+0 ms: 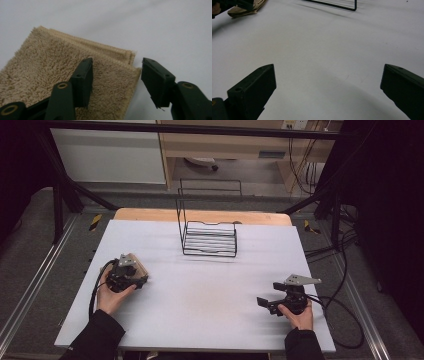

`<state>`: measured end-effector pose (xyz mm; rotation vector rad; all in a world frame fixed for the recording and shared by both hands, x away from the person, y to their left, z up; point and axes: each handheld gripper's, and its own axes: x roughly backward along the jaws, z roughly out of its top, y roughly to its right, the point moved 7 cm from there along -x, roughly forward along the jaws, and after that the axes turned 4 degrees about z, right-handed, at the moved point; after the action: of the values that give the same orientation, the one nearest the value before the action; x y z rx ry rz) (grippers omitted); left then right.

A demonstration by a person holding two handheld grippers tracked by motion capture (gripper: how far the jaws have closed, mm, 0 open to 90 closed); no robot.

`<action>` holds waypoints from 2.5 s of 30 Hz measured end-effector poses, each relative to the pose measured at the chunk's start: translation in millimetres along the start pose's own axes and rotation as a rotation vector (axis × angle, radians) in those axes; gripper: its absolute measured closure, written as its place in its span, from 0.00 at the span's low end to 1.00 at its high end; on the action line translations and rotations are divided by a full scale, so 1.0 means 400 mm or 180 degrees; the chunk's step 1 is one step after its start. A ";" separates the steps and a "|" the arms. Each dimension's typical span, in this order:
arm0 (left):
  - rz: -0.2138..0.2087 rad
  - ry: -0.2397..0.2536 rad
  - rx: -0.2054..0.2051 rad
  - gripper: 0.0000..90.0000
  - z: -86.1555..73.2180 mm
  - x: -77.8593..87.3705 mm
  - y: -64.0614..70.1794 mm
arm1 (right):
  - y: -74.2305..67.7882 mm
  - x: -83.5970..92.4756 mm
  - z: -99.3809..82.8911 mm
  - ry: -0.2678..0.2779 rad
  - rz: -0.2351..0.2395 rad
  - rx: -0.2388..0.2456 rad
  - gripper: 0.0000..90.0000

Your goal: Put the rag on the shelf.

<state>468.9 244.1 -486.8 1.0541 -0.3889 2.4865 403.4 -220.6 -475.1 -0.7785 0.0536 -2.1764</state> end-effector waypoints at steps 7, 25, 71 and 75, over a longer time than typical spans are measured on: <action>-0.0008 0.0006 -0.0030 0.57 -0.004 -0.007 0.004 | 0.001 0.002 0.001 0.0017 -0.0008 0.0002 0.01; 0.0111 -0.0040 -0.0019 0.78 -0.012 -0.012 0.004 | 0.001 0.002 0.002 0.0023 -0.0011 0.0003 0.01; 0.0170 -0.0021 -0.0254 0.82 -0.018 -0.009 0.033 | 0.002 0.007 0.004 0.0038 -0.0015 -0.0016 0.01; 0.0212 -0.0025 -0.0275 0.87 -0.017 -0.009 0.028 | 0.003 0.005 0.003 0.0029 -0.0017 0.0005 0.01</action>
<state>461.8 236.0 -495.1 1.0324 -0.5371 2.5001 404.0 -222.7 -473.3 -0.7688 0.0545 -2.1848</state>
